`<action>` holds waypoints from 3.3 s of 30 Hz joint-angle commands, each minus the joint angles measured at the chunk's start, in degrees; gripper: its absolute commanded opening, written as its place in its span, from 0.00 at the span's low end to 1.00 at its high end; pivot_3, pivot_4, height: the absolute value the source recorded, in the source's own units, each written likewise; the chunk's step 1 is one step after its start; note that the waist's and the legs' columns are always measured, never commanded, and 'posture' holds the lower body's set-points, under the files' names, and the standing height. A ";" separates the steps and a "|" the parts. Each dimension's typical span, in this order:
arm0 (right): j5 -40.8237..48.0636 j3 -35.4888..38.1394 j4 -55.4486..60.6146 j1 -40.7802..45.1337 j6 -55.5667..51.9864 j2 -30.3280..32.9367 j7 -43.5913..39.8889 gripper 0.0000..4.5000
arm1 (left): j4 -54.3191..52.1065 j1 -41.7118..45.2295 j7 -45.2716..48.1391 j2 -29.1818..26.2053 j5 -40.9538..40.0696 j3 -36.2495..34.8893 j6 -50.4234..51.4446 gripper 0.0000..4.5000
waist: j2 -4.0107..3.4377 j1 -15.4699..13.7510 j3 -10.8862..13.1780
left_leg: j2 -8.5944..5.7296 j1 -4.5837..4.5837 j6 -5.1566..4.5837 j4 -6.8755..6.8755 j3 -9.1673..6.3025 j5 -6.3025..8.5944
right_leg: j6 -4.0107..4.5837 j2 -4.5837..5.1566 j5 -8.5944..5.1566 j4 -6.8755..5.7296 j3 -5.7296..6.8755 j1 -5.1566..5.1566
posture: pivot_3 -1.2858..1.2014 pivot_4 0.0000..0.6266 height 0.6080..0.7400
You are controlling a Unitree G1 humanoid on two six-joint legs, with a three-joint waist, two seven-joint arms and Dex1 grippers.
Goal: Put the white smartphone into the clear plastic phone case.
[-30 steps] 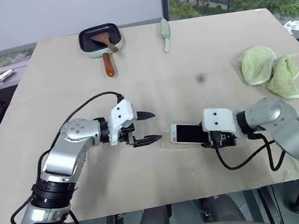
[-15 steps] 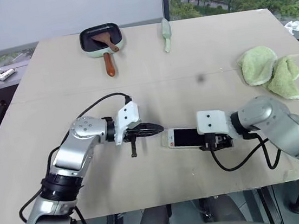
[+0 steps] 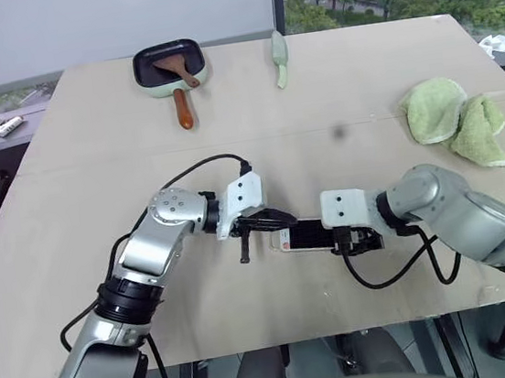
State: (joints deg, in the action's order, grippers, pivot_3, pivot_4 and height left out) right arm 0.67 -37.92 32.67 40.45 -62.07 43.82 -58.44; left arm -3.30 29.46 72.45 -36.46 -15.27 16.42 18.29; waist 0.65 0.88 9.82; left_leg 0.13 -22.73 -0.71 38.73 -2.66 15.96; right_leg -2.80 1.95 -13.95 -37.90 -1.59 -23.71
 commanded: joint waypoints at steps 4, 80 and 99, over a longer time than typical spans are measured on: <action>0.01 -0.12 0.25 1.50 -1.36 -1.42 2.46 0.60 | -1.41 0.00 -0.45 -0.55 1.32 0.22 0.73 0.01 | 0.00 -0.01 0.00 | 0.00 -0.02 0.00 0.00 -0.03 0.00 | 0.00 0.00 0.00 0.00 0.02 0.00 | 0.52 0.24 1.00; 15.79 12.80 4.46 3.22 -6.36 -3.68 4.89 0.80 | 2.62 -5.60 -4.31 0.90 9.59 6.03 -4.68 0.00 | 0.00 -0.14 -0.23 | -0.01 0.00 -0.01 0.20 -0.17 0.00 | 0.00 0.03 0.00 -0.08 0.15 0.14 | 0.52 0.24 1.00; 12.29 12.43 -12.25 -10.72 12.56 -15.81 15.62 0.02 | 1.17 -7.26 -4.85 0.56 8.77 5.09 -3.56 0.00 | 0.05 -0.09 -0.43 | -0.02 0.07 -0.01 0.23 -0.17 0.00 | 0.00 0.01 0.00 -0.09 0.15 0.22 | 0.52 0.24 1.00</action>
State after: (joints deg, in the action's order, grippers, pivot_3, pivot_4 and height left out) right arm 13.51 -26.53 20.31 29.90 -50.89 28.24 -43.51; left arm -3.30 24.02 67.69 -35.22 -8.13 20.05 13.26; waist 0.70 0.79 9.40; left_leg 0.11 -22.66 -0.72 38.96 -2.83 15.97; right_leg -2.80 1.96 -13.95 -38.00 -1.45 -23.48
